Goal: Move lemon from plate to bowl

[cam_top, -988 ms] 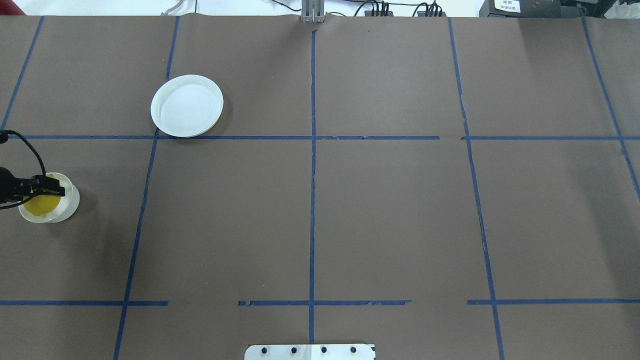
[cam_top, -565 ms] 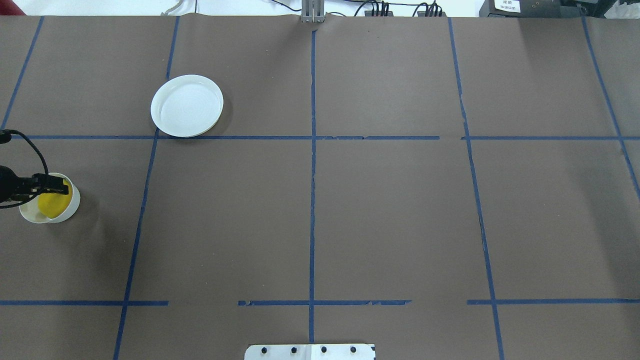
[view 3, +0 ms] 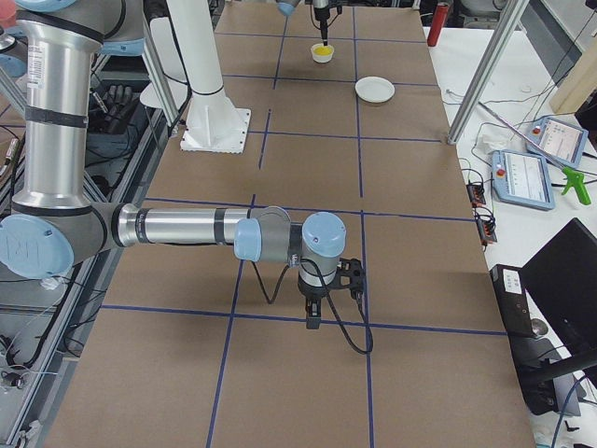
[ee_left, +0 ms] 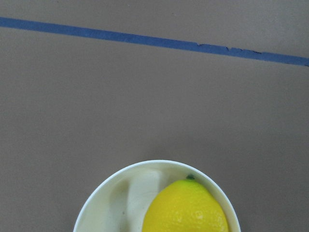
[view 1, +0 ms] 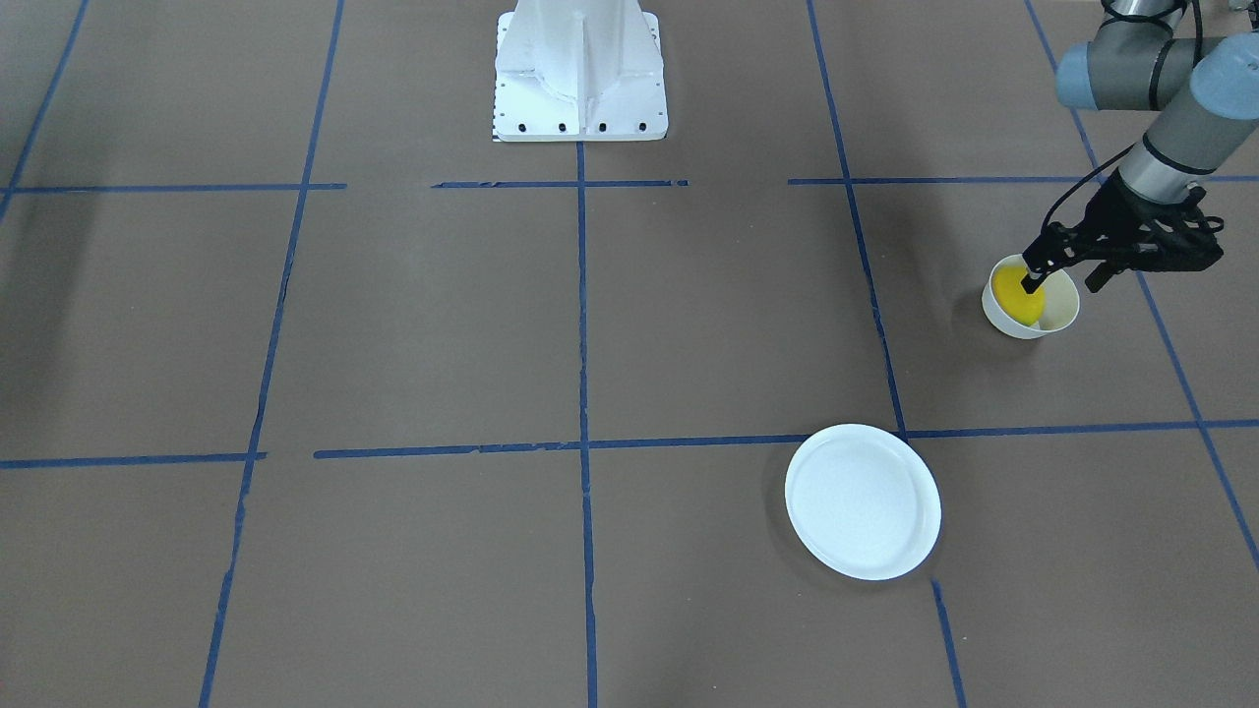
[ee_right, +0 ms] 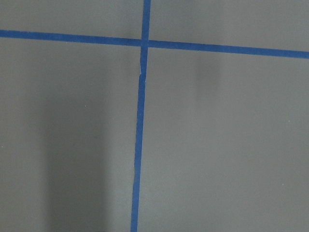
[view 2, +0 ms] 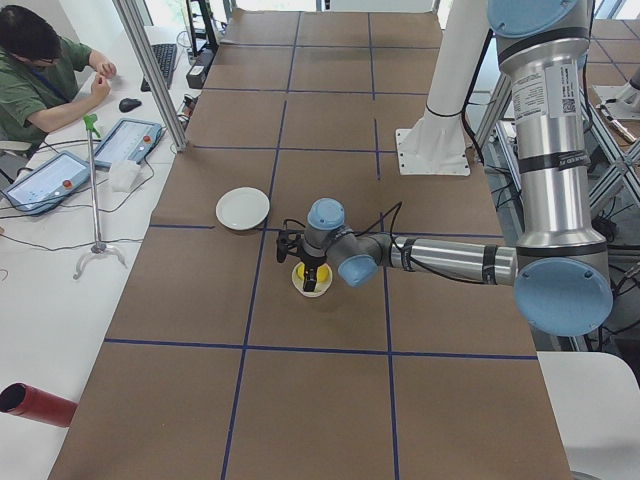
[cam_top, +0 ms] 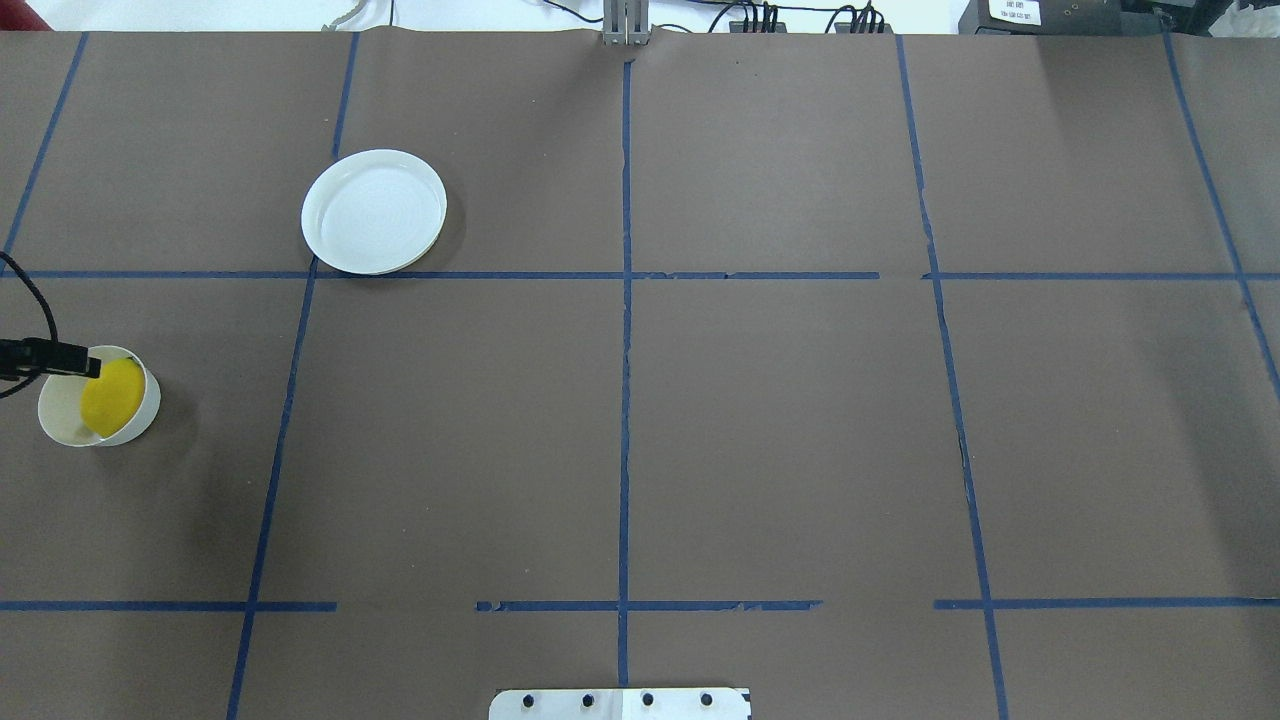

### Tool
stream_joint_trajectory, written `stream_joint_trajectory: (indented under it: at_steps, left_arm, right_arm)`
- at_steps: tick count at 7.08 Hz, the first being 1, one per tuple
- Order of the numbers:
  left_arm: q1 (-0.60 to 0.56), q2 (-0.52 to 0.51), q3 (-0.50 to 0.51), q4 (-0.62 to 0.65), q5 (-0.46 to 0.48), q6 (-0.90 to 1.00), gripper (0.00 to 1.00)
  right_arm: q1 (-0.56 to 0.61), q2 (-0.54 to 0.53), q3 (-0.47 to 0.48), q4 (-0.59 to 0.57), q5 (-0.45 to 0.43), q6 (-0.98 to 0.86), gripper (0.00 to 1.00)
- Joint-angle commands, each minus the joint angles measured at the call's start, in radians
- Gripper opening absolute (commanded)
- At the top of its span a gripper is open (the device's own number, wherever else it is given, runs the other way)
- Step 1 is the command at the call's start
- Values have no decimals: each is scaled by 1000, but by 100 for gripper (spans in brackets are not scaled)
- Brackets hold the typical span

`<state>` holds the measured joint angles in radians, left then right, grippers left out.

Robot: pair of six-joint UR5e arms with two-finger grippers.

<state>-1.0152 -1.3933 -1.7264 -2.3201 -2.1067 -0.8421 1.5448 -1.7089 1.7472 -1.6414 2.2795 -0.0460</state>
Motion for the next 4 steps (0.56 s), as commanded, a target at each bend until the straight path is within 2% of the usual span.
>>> stream_joint_trajectory:
  at_steps: [1, 2, 4]
  left_arm:
    - [-229, 3, -1, 161, -79, 412, 100]
    - [-338, 0, -4, 279, -105, 584, 100]
    - [-509, -44, -1, 606, -136, 940, 100]
  right_arm:
    - [0, 0, 0, 0, 0, 0, 100]
    - [0, 0, 0, 0, 0, 0, 100]
    - [0, 0, 0, 0, 0, 0, 100]
